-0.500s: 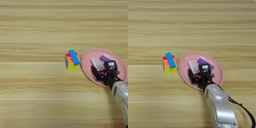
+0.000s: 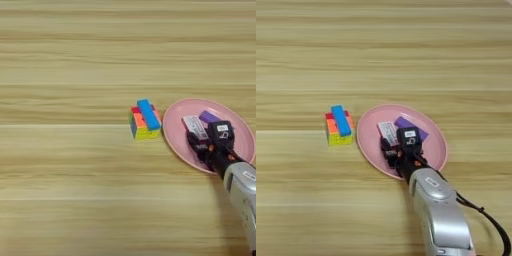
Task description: Move the objects on the table
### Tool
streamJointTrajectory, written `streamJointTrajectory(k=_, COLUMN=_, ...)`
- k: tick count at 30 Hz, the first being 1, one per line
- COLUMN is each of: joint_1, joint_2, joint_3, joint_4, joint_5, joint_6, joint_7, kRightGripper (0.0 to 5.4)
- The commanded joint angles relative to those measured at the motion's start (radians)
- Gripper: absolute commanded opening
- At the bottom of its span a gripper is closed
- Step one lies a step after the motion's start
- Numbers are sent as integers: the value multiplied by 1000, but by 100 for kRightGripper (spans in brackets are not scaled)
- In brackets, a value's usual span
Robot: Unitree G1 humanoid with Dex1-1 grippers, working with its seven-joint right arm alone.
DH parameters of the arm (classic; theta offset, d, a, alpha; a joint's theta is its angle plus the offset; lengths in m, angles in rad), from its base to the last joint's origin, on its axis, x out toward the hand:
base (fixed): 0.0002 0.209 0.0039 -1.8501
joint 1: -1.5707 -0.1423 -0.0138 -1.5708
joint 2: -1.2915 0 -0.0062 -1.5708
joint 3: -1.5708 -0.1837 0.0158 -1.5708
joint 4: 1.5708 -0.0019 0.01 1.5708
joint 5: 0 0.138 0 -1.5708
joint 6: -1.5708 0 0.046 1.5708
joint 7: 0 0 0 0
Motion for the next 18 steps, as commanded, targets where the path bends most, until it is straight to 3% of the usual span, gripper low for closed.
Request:
streamJointTrajectory(k=1, joint_1=-41, joint_2=-19, joint_3=-7, joint_4=-35, joint_5=3, joint_6=-28, joint_7=-1, kRightGripper=209)
streamJointTrajectory(k=18, joint_1=-40, joint_2=-6, joint_3=-15, joint_4=-114, joint_5=13, joint_6=-25, joint_7=-16, kRightGripper=209)
